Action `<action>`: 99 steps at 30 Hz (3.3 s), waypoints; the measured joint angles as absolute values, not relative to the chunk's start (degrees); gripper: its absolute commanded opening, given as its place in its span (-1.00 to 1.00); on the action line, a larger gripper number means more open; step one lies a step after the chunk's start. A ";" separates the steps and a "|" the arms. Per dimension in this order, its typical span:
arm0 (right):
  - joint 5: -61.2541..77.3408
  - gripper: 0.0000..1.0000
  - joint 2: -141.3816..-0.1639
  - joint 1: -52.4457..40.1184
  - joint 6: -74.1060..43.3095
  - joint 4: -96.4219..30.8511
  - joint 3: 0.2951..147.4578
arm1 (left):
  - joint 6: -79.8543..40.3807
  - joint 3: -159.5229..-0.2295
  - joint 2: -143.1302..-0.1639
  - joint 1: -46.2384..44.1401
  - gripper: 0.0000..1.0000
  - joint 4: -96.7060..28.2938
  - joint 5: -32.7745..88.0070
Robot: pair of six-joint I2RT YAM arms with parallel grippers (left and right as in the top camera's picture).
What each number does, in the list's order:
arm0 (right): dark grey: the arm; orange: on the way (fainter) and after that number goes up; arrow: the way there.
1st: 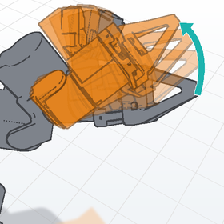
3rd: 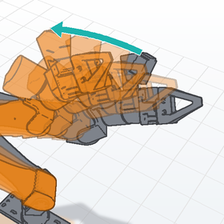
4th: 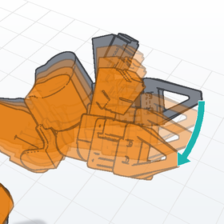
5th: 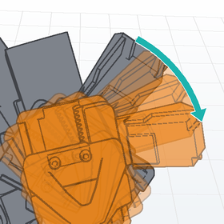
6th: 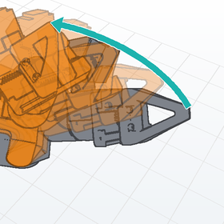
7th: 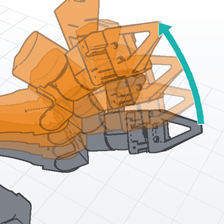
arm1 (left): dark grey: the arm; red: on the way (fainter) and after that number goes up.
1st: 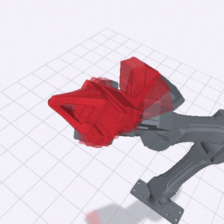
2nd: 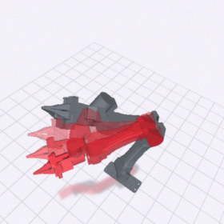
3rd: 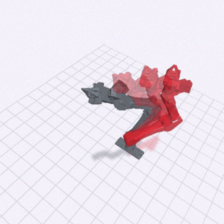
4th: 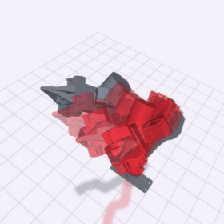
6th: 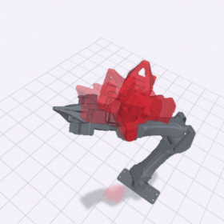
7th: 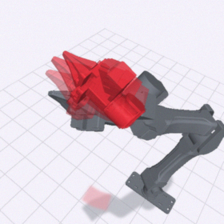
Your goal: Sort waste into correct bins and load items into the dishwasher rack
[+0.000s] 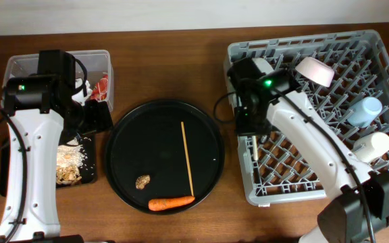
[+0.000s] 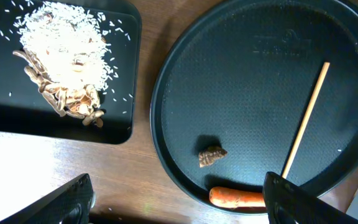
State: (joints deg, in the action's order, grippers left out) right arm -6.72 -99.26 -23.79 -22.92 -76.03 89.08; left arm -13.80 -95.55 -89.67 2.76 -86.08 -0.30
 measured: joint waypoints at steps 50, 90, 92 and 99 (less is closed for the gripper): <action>1.63 -0.78 -123.92 -44.88 -34.02 -55.11 90.50 | -14.00 -95.55 -89.67 2.76 0.74 -86.15 -0.47; -9.63 -0.90 -110.26 -20.56 -20.95 -80.68 97.25 | -14.00 -95.55 -89.67 2.76 0.74 -86.15 -0.47; -8.91 -0.75 -110.26 -20.75 -20.47 -80.75 97.49 | -14.00 -95.55 -89.67 2.76 0.74 -86.15 -0.49; 0.62 0.47 -109.34 -27.55 -3.79 -80.34 101.47 | -14.00 -95.55 -89.67 2.76 0.74 -86.15 -0.49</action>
State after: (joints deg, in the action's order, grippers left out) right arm 0.62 -109.34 -27.55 -3.79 -80.34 101.47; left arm -14.00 -95.55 -89.67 2.76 -86.15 -0.49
